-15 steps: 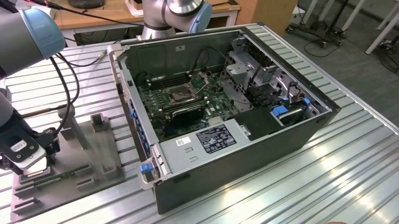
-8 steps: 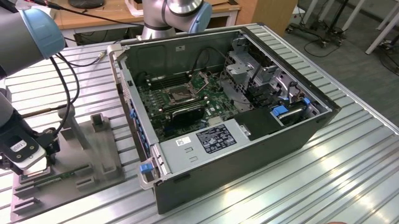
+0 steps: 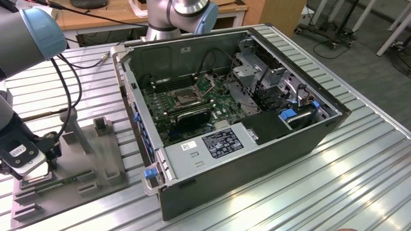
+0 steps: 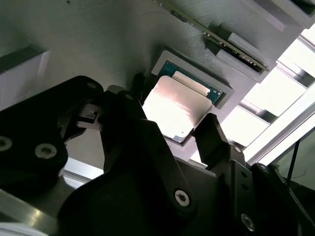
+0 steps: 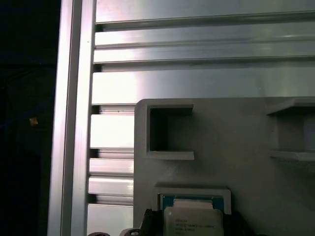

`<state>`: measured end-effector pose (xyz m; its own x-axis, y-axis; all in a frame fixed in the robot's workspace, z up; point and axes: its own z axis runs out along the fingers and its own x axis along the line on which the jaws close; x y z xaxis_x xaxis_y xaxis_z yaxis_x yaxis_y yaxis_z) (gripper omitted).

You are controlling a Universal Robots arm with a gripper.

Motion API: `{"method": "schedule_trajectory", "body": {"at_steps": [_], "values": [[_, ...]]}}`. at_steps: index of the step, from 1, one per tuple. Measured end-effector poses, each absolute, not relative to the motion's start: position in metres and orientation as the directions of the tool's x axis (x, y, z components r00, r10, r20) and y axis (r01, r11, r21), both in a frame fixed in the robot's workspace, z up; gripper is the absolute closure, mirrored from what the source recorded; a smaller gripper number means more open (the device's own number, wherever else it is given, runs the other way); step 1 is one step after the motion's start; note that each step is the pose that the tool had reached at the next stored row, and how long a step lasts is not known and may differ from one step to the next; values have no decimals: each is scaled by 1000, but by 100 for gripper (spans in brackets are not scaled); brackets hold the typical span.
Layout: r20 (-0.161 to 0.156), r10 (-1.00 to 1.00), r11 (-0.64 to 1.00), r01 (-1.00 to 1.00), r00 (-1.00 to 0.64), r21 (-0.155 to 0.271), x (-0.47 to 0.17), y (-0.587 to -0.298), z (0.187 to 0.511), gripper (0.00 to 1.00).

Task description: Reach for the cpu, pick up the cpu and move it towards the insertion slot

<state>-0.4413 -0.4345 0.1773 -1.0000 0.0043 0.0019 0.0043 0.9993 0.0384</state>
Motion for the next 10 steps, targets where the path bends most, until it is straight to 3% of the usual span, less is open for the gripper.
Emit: {"method": "schedule_trajectory", "body": {"at_steps": [10], "values": [[2,10,999,10,-1000,38,-441,-435,177,34]]}}
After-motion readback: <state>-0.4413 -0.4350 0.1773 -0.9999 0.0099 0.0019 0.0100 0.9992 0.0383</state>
